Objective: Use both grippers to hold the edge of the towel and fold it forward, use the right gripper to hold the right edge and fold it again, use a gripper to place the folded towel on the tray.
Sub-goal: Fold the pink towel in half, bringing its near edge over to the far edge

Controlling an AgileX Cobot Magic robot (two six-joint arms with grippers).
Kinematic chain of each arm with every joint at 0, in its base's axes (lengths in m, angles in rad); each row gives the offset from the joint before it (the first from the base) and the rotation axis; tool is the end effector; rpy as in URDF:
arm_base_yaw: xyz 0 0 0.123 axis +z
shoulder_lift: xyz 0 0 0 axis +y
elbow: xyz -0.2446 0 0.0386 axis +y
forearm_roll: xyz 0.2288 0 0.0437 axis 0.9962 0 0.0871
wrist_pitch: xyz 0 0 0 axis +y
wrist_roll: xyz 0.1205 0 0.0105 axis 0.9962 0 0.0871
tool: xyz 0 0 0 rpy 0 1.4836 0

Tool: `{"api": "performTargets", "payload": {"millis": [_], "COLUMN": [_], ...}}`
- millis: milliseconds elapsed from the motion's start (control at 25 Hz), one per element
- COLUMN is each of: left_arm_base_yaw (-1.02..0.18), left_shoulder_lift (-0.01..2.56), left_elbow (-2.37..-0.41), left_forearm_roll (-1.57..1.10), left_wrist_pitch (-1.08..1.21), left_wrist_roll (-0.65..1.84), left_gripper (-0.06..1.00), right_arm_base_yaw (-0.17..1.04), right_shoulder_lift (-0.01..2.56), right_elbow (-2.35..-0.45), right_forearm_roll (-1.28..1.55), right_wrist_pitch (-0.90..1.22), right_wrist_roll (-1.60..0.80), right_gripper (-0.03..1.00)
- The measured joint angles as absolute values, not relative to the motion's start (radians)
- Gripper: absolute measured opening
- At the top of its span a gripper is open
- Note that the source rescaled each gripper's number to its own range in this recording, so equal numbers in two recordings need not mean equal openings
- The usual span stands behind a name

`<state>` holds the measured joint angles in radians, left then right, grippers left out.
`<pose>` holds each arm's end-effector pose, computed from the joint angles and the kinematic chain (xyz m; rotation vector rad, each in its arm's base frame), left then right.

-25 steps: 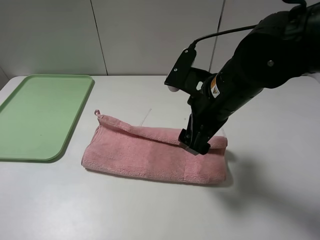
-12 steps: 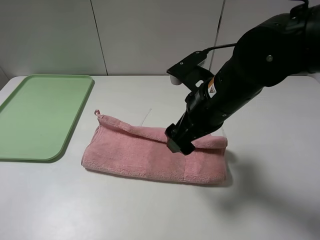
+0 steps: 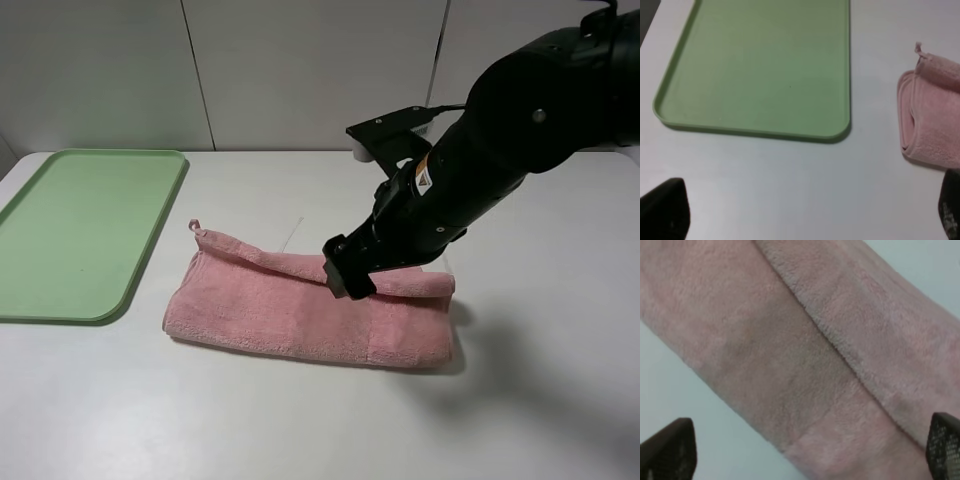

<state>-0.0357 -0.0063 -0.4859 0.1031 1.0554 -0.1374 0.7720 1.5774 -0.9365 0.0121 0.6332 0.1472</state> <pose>0.0437 0.0093 0.2517 -0.1078 2.0396 0.0153 0.2108 0.2064 0.1534 -0.8466 2.6591 0.2519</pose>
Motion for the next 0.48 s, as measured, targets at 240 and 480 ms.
{"api": "performTargets", "payload": {"millis": [240, 480], "left_arm_base_yaw": [-0.036, -0.036], "left_shoulder_lift": [-0.006, -0.006], "left_elbow": [-0.486, -0.486], "left_forearm_roll": [0.105, 0.105], "left_wrist_pitch": [1.055, 1.055], "left_wrist_roll": [-0.138, -0.138], "left_gripper": [1.0, 1.0], "right_arm_base_yaw": [0.772, 0.772], "right_shoulder_lift": [1.577, 1.579], "right_elbow": [-0.937, -0.937], "right_forearm_roll": [0.037, -0.006], "right_wrist_pitch": [0.626, 0.628], "right_wrist_roll": [0.37, 0.577], "right_gripper": [1.0, 1.0]}}
